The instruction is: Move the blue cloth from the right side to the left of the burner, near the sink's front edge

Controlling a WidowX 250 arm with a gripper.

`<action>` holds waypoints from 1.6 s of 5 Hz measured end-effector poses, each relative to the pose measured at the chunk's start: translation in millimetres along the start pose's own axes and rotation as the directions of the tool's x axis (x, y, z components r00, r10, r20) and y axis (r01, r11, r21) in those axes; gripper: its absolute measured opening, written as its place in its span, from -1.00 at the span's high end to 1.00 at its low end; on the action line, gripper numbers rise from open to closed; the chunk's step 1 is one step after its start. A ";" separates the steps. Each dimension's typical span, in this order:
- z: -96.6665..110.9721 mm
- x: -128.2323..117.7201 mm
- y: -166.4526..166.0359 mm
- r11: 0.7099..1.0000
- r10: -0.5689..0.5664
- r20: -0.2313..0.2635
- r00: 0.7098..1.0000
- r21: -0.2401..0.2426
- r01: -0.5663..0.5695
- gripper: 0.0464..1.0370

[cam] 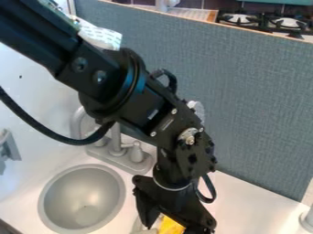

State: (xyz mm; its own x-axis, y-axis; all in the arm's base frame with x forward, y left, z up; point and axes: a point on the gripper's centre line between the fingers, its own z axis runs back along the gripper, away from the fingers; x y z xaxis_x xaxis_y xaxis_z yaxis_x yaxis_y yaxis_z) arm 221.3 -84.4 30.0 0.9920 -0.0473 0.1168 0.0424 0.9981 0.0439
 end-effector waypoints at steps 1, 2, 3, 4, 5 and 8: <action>-4.5 -3.4 0.2 1.000 0.004 -0.020 1.000 0.004 -0.004 -0.93; -7.9 -2.4 -23.2 0.998 -0.052 -0.009 0.999 -0.042 0.052 -0.93; -18.0 7.0 -65.1 0.984 -0.156 -0.011 0.988 -0.089 0.155 -0.93; -35.2 16.9 -94.0 0.971 -0.216 -0.043 0.975 -0.109 0.211 -0.93; -52.9 29.5 -114.1 0.963 -0.240 -0.056 0.969 -0.142 0.230 -0.93; -70.2 53.1 -136.1 0.960 -0.253 -0.089 0.963 -0.146 0.239 -0.93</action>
State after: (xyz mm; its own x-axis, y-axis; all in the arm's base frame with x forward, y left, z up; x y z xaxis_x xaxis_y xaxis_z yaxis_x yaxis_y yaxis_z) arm 276.5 -220.1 -39.4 0.9555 -0.2947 0.0133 0.2948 0.9526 -0.0746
